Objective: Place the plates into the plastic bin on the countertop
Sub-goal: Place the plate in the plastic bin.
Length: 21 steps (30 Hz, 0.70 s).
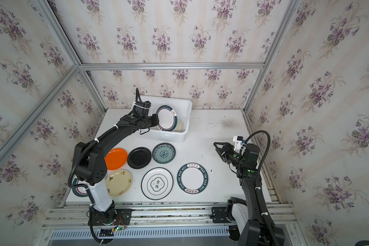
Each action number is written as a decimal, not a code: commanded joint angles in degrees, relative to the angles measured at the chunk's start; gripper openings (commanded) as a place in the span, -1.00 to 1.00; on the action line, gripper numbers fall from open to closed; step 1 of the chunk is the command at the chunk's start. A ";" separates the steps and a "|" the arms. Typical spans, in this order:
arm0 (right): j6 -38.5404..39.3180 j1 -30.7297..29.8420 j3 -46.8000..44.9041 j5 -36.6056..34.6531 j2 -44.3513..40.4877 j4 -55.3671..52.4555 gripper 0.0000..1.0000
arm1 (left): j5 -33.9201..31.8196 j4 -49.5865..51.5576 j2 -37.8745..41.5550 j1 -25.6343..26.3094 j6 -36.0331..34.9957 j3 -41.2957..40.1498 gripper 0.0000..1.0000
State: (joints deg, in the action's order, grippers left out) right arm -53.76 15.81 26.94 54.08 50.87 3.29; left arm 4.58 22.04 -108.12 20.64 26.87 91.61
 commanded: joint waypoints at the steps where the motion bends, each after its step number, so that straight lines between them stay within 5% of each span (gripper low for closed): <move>1: 1.51 -0.08 1.16 -0.67 0.43 0.16 0.15 | 1.50 0.01 -0.94 0.01 -0.57 0.80 -1.00; 14: 2.68 -0.08 2.42 -1.31 2.57 -1.24 0.14 | 4.21 0.68 -5.86 0.01 -0.30 1.46 -0.85; 21: 3.51 -0.06 2.42 -1.61 2.48 -2.66 0.14 | 4.29 0.81 -7.04 0.01 -0.80 2.51 -0.45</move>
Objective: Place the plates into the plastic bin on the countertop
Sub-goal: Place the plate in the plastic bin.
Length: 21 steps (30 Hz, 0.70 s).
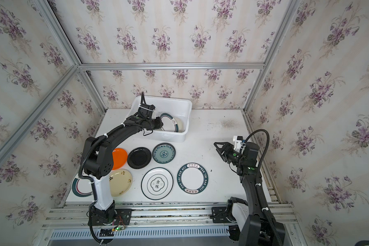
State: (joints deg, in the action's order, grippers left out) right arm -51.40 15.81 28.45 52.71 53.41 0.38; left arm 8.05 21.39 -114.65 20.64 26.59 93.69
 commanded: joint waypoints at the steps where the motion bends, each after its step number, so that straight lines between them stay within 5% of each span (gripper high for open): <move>1: 1.16 -0.04 0.91 -0.24 -0.06 0.21 0.14 | 0.84 1.56 -0.66 0.01 -0.50 0.61 -0.39; 9: 2.03 -0.08 1.83 -0.80 -0.23 -1.61 0.13 | 0.65 1.64 -0.38 0.01 -1.38 1.40 0.12; 17: 8.59 -0.08 4.90 -5.86 -0.94 -13.00 0.11 | 0.03 1.64 2.73 0.27 -3.27 2.61 0.97; 21: 14.55 -0.08 7.87 -10.67 -0.38 -22.25 0.07 | 0.68 1.65 4.40 0.35 -3.62 2.91 0.99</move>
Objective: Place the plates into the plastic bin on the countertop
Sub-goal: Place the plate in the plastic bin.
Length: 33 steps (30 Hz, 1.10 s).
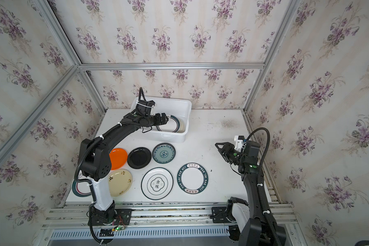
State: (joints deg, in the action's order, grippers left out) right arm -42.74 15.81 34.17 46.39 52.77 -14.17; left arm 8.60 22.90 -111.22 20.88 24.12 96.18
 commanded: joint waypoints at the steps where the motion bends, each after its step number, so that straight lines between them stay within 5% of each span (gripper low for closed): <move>1: 7.61 -0.08 3.12 -5.90 0.47 -10.35 0.06 | 0.10 0.15 1.56 0.08 -1.07 0.24 0.99; 9: 14.70 -0.79 6.70 -15.94 1.27 -21.39 0.07 | -0.48 -0.46 8.02 0.70 -1.03 -3.87 0.99; 20: 18.69 -9.75 9.14 -27.02 5.56 -25.90 0.24 | -2.70 -4.08 22.08 1.88 -0.36 -15.56 0.99; 33: 20.25 -18.13 7.34 -31.10 9.13 -27.69 0.26 | -4.58 -8.17 38.62 2.58 1.14 -31.89 0.99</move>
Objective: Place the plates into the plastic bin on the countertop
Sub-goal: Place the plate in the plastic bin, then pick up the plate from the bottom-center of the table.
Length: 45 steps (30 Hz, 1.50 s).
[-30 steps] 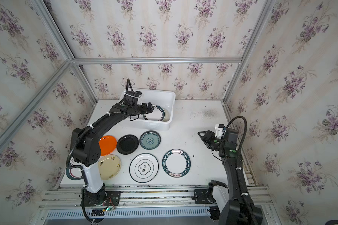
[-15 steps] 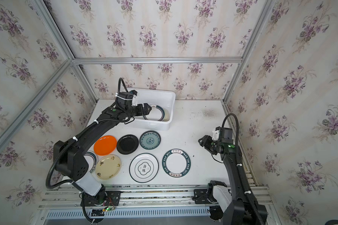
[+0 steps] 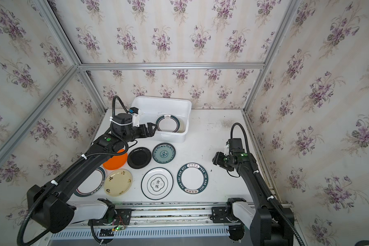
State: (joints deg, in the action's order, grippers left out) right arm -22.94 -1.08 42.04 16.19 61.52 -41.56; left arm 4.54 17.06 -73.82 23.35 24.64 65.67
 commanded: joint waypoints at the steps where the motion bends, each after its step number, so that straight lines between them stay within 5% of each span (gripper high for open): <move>1: 0.23 -2.03 -0.92 -0.75 0.82 -0.11 0.25 | -0.49 -2.48 1.82 0.19 0.79 -2.09 0.99; 11: -5.25 -9.47 -7.91 4.45 4.20 9.01 0.11 | 0.32 -3.96 6.84 0.29 2.32 -7.44 0.99; 19: -8.23 -14.61 -9.54 1.28 6.59 11.81 0.02 | 0.75 -3.96 7.29 0.57 2.65 -8.01 0.99; 38: -10.55 -16.28 -11.10 -1.12 10.80 15.28 -0.34 | 1.40 -3.97 6.32 0.90 2.31 -7.93 0.99; 45: -10.79 -16.30 -10.01 -5.68 9.88 13.32 -0.95 | 2.03 -3.97 5.71 0.90 2.30 -8.09 0.99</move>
State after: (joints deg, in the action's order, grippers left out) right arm -33.67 -17.47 31.57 16.23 71.77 -25.89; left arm 6.13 14.61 -68.10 24.32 27.09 57.60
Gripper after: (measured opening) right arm 0.063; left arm 0.993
